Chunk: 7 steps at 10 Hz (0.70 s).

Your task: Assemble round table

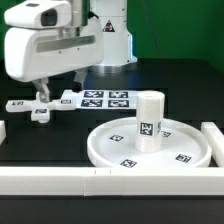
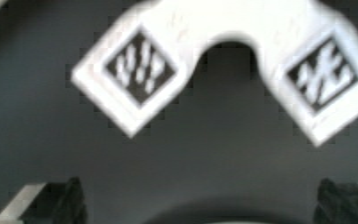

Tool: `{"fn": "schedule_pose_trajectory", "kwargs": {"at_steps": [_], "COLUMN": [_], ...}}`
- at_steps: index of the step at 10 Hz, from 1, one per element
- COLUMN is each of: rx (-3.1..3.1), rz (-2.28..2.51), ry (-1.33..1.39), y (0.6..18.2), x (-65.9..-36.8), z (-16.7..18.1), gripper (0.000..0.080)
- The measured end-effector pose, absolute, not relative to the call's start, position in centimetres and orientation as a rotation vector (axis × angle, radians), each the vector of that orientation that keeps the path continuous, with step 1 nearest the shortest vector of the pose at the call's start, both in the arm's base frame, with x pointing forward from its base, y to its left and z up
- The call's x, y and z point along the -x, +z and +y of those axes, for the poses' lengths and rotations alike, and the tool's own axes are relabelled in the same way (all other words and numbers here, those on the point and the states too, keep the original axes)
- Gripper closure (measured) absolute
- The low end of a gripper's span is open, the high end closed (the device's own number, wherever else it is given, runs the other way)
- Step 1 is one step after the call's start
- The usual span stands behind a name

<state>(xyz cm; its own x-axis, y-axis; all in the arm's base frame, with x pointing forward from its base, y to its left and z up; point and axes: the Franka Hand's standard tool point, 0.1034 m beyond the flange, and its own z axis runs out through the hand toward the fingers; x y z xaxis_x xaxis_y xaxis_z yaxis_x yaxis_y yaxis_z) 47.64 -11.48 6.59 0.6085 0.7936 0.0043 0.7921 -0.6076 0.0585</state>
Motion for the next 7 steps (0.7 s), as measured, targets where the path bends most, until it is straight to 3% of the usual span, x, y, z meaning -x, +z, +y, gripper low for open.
{"fn": "schedule_pose_trajectory", "kwargs": {"at_steps": [3, 7], "rx": [-2.747, -2.749], "rz": [1.437, 1.46], "ry": [0.016, -0.005], "y": [6.4, 6.2], "x": [-46.1, -46.0], "z": [-13.9, -14.0], "gripper": [0.0151, 0.0151]}}
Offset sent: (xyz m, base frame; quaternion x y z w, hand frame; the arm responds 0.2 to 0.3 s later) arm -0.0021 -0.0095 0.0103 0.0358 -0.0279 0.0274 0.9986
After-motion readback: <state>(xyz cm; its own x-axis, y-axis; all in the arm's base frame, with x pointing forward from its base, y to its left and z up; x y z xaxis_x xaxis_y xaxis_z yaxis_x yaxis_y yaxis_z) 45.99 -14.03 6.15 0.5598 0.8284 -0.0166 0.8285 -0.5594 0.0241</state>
